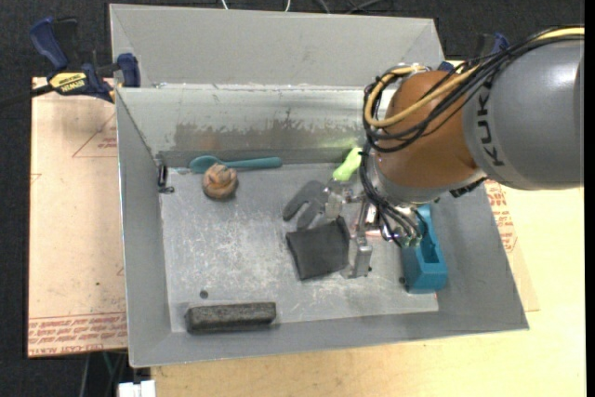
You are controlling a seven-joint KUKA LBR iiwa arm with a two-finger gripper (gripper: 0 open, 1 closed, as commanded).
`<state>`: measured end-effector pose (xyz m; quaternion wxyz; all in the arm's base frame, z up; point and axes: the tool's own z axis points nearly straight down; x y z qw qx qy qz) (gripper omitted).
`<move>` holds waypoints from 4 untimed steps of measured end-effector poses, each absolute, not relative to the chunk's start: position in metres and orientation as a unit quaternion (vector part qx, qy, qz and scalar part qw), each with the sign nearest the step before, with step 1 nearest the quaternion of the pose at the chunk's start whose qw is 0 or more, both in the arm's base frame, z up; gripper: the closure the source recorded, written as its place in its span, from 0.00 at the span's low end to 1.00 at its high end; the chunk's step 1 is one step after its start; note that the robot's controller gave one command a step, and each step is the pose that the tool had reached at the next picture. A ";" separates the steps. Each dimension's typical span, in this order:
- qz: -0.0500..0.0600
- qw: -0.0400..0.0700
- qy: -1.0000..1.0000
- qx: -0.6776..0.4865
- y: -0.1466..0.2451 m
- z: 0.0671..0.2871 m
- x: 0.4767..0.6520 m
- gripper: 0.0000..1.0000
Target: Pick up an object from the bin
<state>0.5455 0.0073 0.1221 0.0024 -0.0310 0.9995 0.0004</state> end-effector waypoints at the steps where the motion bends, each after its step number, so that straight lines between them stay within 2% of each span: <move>1: 0.001 0.005 0.997 -0.079 0.003 0.067 0.538 0.00; 2: 0.000 0.006 0.973 -0.229 -0.011 0.070 0.544 0.00; 3: 0.000 0.006 0.972 -0.234 -0.009 0.070 0.542 0.00; 4: 0.000 0.008 0.960 -0.279 -0.016 0.071 0.545 1.00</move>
Offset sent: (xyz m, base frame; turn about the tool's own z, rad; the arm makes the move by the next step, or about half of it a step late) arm -0.0006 -0.0274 -0.0521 -0.5271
